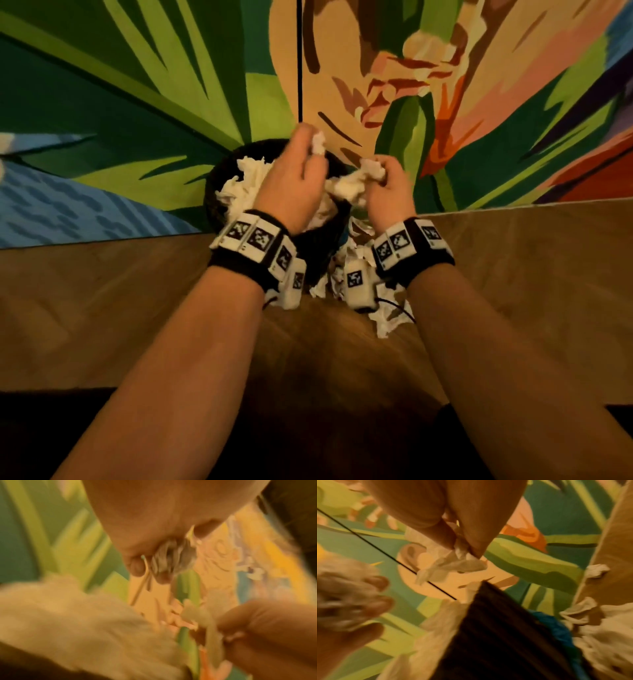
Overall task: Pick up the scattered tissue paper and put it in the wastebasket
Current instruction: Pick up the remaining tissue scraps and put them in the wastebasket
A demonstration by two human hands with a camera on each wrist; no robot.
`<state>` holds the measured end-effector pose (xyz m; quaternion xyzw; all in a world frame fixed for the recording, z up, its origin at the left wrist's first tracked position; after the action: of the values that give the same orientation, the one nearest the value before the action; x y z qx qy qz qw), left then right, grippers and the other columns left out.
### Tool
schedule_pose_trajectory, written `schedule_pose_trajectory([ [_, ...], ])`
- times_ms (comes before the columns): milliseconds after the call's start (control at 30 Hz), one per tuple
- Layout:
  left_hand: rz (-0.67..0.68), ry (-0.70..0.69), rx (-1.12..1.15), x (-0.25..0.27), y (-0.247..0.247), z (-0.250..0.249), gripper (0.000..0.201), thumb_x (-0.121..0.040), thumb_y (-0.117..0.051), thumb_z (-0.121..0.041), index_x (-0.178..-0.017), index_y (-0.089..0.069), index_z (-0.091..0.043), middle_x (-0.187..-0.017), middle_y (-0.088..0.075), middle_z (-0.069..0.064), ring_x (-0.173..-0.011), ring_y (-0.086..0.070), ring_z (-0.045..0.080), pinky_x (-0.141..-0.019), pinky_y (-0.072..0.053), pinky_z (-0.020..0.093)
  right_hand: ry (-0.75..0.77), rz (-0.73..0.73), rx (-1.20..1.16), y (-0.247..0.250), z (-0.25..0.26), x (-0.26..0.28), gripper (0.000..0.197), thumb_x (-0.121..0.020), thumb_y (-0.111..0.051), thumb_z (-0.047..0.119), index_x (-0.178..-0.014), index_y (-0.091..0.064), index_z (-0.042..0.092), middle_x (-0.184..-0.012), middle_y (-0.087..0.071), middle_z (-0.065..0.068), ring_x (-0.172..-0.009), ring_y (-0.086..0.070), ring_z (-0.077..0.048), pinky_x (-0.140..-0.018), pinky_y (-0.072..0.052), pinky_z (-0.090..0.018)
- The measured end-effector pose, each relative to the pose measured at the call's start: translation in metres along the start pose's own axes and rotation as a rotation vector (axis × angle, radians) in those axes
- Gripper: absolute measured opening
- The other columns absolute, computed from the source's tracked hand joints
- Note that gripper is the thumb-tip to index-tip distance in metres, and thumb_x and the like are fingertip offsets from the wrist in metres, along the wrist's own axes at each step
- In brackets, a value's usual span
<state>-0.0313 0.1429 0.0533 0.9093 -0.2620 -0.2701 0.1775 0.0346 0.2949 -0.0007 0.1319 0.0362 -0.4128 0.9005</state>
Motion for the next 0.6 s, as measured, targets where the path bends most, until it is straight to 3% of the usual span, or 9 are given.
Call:
schedule_pose_trajectory([
  [67,0.025,0.095,-0.075,-0.003,0.016,0.017,0.022,-0.095,-0.031,-0.026,-0.115,-0.037,-0.019,-0.071,-0.044,-0.008,-0.061,-0.046,0.010,-0.056,-0.033,0.030,0.100,-0.031,-0.054,-0.014,0.017,0.003,0.023,-0.090,-0.053,-0.003,-0.103,-0.053,0.016,-0.092,-0.060,0.000,-0.078,-0.057,0.001,-0.078,-0.047,-0.014],
  [167,0.162,0.217,-0.225,0.003,0.026,0.045,0.024,-0.100,-0.036,-0.021,-0.123,-0.030,-0.020,-0.074,-0.052,0.002,-0.062,-0.054,0.022,-0.051,-0.036,0.020,0.144,0.031,-0.130,-0.030,0.024,0.014,0.031,-0.084,-0.060,-0.009,-0.098,-0.052,0.017,-0.088,-0.060,0.003,-0.071,-0.057,-0.002,-0.073,-0.050,-0.019],
  [233,0.258,0.279,-0.298,0.008,0.028,0.062,0.025,-0.101,-0.043,-0.023,-0.123,-0.031,-0.022,-0.074,-0.054,0.003,-0.061,-0.055,0.025,-0.052,-0.037,0.031,0.171,0.110,0.094,-0.038,0.014,0.020,0.026,-0.082,-0.067,0.002,-0.090,-0.060,0.025,-0.087,-0.066,0.005,-0.074,-0.062,-0.010,-0.075,-0.053,-0.025],
  [333,0.307,0.301,-0.413,0.009,0.034,0.076,0.025,-0.093,-0.063,-0.033,-0.112,-0.048,-0.028,-0.089,-0.058,-0.004,-0.075,-0.057,0.014,-0.068,-0.042,0.030,0.264,0.283,0.499,-0.044,-0.001,0.027,0.006,-0.087,-0.069,0.028,-0.091,-0.074,0.028,-0.092,-0.071,0.004,-0.089,-0.062,-0.015,-0.084,-0.048,-0.027],
  [400,0.276,0.271,-0.518,0.005,0.041,0.081,0.024,-0.081,-0.077,-0.040,-0.099,-0.064,-0.031,-0.104,-0.058,-0.005,-0.095,-0.058,0.016,-0.088,-0.046,0.034,0.416,0.363,0.646,-0.049,-0.006,0.032,0.022,-0.091,-0.061,0.033,-0.092,-0.078,0.019,-0.102,-0.069,0.000,-0.101,-0.057,-0.020,-0.092,-0.041,-0.028],
  [433,0.243,0.256,-0.547,0.003,0.044,0.082,0.023,-0.075,-0.081,-0.040,-0.093,-0.069,-0.032,-0.103,-0.057,-0.005,-0.099,-0.057,0.017,-0.091,-0.047,0.035,0.442,0.377,0.680,-0.050,-0.006,0.034,0.028,-0.091,-0.058,0.036,-0.091,-0.079,0.018,-0.108,-0.065,-0.001,-0.105,-0.052,-0.021,-0.095,-0.039,-0.029],
  [500,0.208,0.277,-0.539,0.001,0.048,0.084,0.019,-0.069,-0.087,-0.038,-0.082,-0.075,-0.032,-0.090,-0.059,-0.012,-0.092,-0.060,0.012,-0.083,-0.046,0.028,0.453,0.397,0.747,-0.051,-0.006,0.036,0.039,-0.089,-0.049,0.044,-0.088,-0.080,0.020,-0.117,-0.056,0.001,-0.111,-0.043,-0.021,-0.099,-0.036,-0.033],
  [600,0.257,0.342,-0.516,0.002,0.044,0.088,0.014,-0.066,-0.090,-0.036,-0.070,-0.077,-0.030,-0.075,-0.069,-0.017,-0.081,-0.063,0.003,-0.078,-0.051,0.024,0.466,0.455,0.891,-0.057,-0.007,0.039,0.047,-0.091,-0.039,0.045,-0.087,-0.079,0.021,-0.109,-0.055,0.003,-0.107,-0.042,-0.021,-0.101,-0.033,-0.036],
])
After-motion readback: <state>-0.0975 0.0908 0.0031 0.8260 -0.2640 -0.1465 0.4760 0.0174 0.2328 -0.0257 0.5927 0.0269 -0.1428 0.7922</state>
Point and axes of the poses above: each hand's wrist, its own x-axis away from the middle knuckle, its own y-axis out of the back of the hand, z = x × y, the point moved 4 cm from there along -x, towards the middle knuckle
